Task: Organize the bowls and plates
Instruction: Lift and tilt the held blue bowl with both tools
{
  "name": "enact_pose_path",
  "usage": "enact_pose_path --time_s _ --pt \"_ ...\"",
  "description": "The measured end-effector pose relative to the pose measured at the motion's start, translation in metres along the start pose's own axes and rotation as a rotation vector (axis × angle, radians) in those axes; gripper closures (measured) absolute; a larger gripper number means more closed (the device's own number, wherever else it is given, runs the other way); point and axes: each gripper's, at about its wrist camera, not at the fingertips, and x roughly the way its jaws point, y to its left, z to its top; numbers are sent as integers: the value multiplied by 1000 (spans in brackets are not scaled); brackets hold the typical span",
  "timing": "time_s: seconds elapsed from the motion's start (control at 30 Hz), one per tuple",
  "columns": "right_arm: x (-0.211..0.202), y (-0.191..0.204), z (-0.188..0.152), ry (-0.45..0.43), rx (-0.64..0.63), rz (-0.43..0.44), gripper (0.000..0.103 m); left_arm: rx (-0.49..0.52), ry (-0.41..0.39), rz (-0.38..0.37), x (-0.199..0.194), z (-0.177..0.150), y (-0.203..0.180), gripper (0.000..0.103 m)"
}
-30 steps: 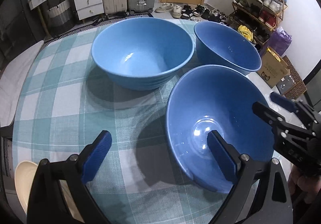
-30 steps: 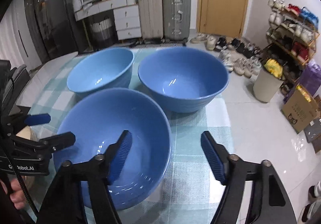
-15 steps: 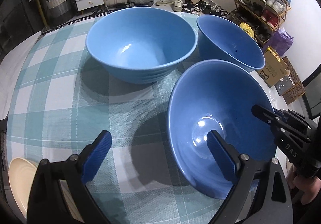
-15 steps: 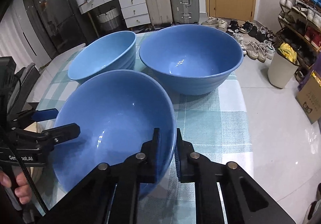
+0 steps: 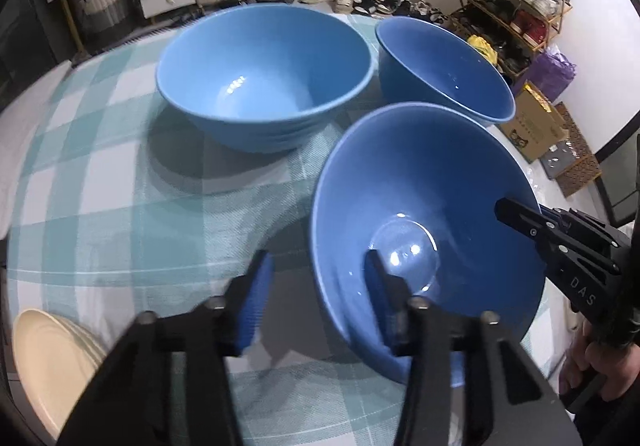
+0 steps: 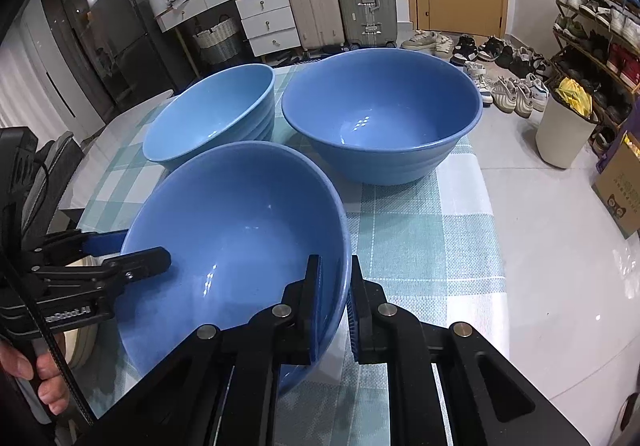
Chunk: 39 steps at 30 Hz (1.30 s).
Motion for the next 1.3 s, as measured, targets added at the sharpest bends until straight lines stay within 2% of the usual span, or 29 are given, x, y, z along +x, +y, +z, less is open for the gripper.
enact_pose_path --time_s 0.07,0.17,0.27,0.6,1.07,1.3 --pt "-2 1 -1 3 -2 4 92 -10 13 -35 2 -2 0 81" --pt "-5 4 -3 10 -9 -5 92 -11 -7 -81 -4 -6 -1 89" --pt "-5 1 -4 26 9 3 92 -13 11 -103 -6 -7 -1 90" --pt "-23 8 -12 33 22 27 92 5 35 -102 -22 -24 -2 90" --pt "-51 41 -76 70 61 75 92 0 37 -96 -51 -86 9 90" --pt "-67 62 -97 67 40 82 92 -8 24 -94 -65 -112 17 90"
